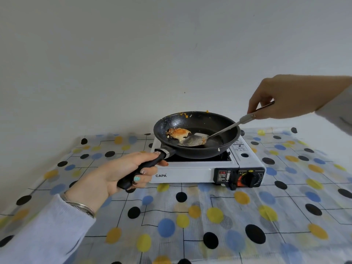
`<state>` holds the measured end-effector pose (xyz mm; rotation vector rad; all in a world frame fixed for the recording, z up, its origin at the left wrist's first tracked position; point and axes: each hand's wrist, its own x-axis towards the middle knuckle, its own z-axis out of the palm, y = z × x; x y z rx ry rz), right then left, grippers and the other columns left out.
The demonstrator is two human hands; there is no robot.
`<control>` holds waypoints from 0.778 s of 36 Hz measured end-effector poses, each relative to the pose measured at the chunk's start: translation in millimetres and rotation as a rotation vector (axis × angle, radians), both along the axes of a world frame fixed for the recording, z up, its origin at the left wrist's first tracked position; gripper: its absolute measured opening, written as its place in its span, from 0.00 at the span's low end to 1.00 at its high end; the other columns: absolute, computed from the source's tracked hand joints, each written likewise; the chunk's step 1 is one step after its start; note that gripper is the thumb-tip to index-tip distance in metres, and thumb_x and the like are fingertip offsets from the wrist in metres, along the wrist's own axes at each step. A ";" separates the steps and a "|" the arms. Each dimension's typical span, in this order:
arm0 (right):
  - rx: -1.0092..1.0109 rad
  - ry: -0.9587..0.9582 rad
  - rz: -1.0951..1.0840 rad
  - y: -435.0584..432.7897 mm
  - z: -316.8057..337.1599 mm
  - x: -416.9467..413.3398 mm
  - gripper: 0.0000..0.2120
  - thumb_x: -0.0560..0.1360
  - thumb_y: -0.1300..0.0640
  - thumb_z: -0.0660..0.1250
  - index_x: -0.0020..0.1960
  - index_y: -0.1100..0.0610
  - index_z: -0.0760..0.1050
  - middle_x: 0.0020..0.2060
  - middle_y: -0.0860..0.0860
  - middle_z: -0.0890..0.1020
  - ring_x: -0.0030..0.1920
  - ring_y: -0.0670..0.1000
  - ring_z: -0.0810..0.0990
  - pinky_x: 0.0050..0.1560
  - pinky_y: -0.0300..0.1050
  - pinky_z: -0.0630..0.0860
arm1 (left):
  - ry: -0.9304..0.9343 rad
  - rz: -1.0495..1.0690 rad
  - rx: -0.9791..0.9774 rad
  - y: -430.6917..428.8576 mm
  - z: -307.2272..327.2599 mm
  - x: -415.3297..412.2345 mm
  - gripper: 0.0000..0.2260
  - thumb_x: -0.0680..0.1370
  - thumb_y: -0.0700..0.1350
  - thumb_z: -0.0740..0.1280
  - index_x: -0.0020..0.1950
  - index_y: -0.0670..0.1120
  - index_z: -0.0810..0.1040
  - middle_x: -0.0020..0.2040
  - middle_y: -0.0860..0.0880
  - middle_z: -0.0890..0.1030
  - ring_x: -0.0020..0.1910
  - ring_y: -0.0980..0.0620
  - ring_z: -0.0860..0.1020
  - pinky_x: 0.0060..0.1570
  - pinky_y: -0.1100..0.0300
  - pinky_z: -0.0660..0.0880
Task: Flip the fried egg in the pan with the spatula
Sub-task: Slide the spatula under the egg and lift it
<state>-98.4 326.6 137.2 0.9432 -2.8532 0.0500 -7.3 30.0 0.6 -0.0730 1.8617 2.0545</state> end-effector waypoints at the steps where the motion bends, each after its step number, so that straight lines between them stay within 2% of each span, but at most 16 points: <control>1: 0.022 0.032 0.045 -2.9 -7.6 4.1 0.10 0.70 0.43 0.65 0.39 0.44 0.83 0.25 0.50 0.79 0.27 0.45 0.73 0.32 0.38 0.68 | 0.002 0.000 -0.007 0.0 0.0 -0.1 0.14 0.81 0.47 0.55 0.52 0.37 0.73 0.22 0.52 0.63 0.15 0.59 0.61 0.14 0.67 0.60; 2: 0.011 0.077 0.052 -3.0 -19.4 -0.9 0.11 0.70 0.43 0.64 0.40 0.45 0.83 0.26 0.49 0.79 0.27 0.44 0.73 0.31 0.38 0.67 | 0.004 -0.002 -0.013 0.1 0.1 -0.2 0.14 0.81 0.47 0.55 0.52 0.37 0.73 0.22 0.52 0.63 0.15 0.59 0.61 0.14 0.67 0.60; 5: -0.019 0.032 -0.014 -2.2 -29.6 -8.8 0.09 0.74 0.47 0.64 0.42 0.46 0.83 0.24 0.48 0.80 0.26 0.39 0.76 0.30 0.39 0.68 | 0.017 -0.007 -0.031 0.3 0.1 -0.6 0.14 0.81 0.46 0.54 0.52 0.38 0.73 0.22 0.52 0.63 0.15 0.59 0.61 0.15 0.67 0.59; 7: -0.030 0.043 0.011 -4.2 -46.8 -8.3 0.09 0.75 0.46 0.65 0.42 0.47 0.82 0.22 0.47 0.79 0.24 0.43 0.75 0.31 0.41 0.71 | 0.023 -0.006 -0.039 0.0 0.0 -0.4 0.14 0.81 0.46 0.55 0.52 0.38 0.73 0.23 0.52 0.62 0.15 0.59 0.61 0.15 0.67 0.59; 12: -0.067 0.056 0.001 3.4 -61.3 -16.7 0.09 0.75 0.48 0.64 0.46 0.47 0.82 0.27 0.51 0.83 0.25 0.46 0.75 0.29 0.37 0.65 | 0.024 -0.019 -0.020 -0.8 -0.7 -0.5 0.14 0.81 0.46 0.55 0.53 0.38 0.73 0.23 0.52 0.63 0.16 0.59 0.62 0.16 0.67 0.60; 15: -0.102 0.064 0.011 1.8 -68.6 -20.4 0.08 0.75 0.49 0.66 0.47 0.48 0.83 0.27 0.48 0.81 0.24 0.46 0.72 0.29 0.39 0.67 | 0.023 -0.022 -0.010 -1.7 -1.6 -1.2 0.14 0.81 0.47 0.55 0.54 0.38 0.73 0.23 0.51 0.63 0.16 0.59 0.62 0.16 0.67 0.60; 20: -0.180 0.066 -0.004 3.2 -79.4 -27.2 0.08 0.74 0.47 0.66 0.44 0.47 0.83 0.25 0.49 0.81 0.27 0.50 0.76 0.31 0.42 0.71 | 0.020 -0.029 0.004 -2.2 -2.5 -1.2 0.14 0.81 0.47 0.55 0.53 0.38 0.74 0.23 0.52 0.63 0.16 0.59 0.62 0.16 0.67 0.61; 24: -0.249 0.087 -0.036 -0.9 -91.8 -32.5 0.08 0.75 0.48 0.66 0.42 0.46 0.83 0.22 0.45 0.76 0.25 0.45 0.72 0.28 0.40 0.66 | 0.019 -0.032 0.005 -1.8 -1.9 -1.2 0.14 0.81 0.47 0.55 0.53 0.37 0.73 0.23 0.52 0.63 0.16 0.59 0.62 0.16 0.67 0.61; 28: -0.259 0.096 -0.057 -5.4 -102.4 -36.8 0.08 0.75 0.52 0.66 0.46 0.49 0.84 0.29 0.45 0.82 0.28 0.44 0.75 0.28 0.36 0.67 | 0.023 -0.037 0.015 -2.1 -1.7 -1.1 0.14 0.81 0.47 0.55 0.53 0.37 0.73 0.23 0.51 0.64 0.16 0.59 0.63 0.16 0.67 0.61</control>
